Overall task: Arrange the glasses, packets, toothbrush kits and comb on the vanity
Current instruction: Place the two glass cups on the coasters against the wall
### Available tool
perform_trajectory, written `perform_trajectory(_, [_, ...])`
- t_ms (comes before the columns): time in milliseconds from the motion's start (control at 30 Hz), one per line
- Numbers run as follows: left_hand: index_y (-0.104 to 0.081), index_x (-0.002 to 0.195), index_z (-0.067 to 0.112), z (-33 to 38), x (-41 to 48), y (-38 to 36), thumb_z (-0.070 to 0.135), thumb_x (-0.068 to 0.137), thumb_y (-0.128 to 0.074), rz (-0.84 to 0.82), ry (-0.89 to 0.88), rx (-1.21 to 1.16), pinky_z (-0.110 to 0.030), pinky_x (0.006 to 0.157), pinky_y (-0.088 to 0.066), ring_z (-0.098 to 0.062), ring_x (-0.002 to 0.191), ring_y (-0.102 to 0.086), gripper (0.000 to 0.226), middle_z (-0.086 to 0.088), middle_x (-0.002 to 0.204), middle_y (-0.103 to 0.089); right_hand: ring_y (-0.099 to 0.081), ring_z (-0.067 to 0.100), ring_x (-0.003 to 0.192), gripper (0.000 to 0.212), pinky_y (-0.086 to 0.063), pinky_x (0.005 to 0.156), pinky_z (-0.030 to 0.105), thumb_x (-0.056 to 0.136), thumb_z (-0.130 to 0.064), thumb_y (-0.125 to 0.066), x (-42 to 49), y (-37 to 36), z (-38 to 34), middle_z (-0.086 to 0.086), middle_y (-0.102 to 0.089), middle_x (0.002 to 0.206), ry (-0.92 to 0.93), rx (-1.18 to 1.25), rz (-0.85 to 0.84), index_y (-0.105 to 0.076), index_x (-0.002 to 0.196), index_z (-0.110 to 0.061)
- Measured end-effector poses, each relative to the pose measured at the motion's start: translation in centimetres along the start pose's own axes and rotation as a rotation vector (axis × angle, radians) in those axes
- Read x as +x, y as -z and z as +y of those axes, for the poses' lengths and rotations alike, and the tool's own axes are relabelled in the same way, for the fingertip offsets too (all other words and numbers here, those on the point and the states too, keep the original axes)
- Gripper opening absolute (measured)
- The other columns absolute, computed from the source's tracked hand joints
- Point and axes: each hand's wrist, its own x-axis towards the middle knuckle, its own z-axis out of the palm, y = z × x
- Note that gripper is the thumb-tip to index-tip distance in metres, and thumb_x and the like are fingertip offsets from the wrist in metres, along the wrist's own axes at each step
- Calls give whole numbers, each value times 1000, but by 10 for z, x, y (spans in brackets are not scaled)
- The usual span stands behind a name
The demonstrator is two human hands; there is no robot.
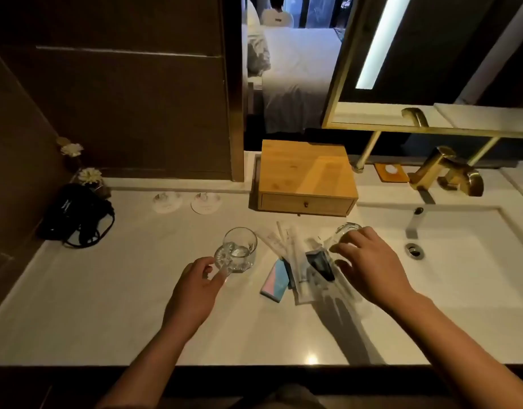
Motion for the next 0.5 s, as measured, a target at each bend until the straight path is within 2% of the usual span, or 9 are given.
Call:
perform_trajectory(100, [-70, 102, 45, -2, 10, -4, 65, 72, -71, -60, 50, -103, -49, 77, -60, -12, 77, -70, 36, 9, 93, -73, -56, 33, 106, 33, -51, 85, 43, 69, -26, -85, 15, -4, 9, 5, -67, 105, 192, -216, -40, -76, 100, -21])
perform_trajectory(167, [-74, 101, 36, -3, 15, -3, 59, 71, -75, -116, 88, -173, -47, 68, -56, -14, 66, -66, 39, 2, 81, -74, -54, 35, 108, 24, -43, 100, 48, 72, -24, -82, 23, -10, 15, 7, -64, 105, 260, -263, -44, -76, 95, -20])
perform_trajectory(233, [-75, 101, 33, -4, 22, -2, 58, 71, -75, -133, 88, -162, -43, 66, -55, -13, 62, -65, 38, 1, 76, -75, -53, 35, 105, 15, -34, 109, 50, 74, -22, -81, 28, -17, 18, 8, -63, 101, 315, -310, -36, -76, 87, -20])
perform_trajectory(400, [-74, 89, 23, -2, 32, -5, 55, 77, -67, -215, 66, -101, -43, 64, -50, -14, 56, -57, 35, 2, 64, -69, -54, 33, 93, 6, -41, 104, 52, 69, -21, -83, 37, -18, 24, 6, -63, 87, 357, -321, -58, -77, 71, -20])
perform_trajectory(500, [-74, 87, 24, -4, 35, -8, 58, 77, -65, -231, 50, -74, -47, 70, -58, -11, 57, -63, 37, 3, 68, -71, -54, 31, 93, 4, -44, 99, 46, 73, -24, -79, 40, -17, 27, 3, -64, 87, 381, -310, -108, -77, 72, -20])
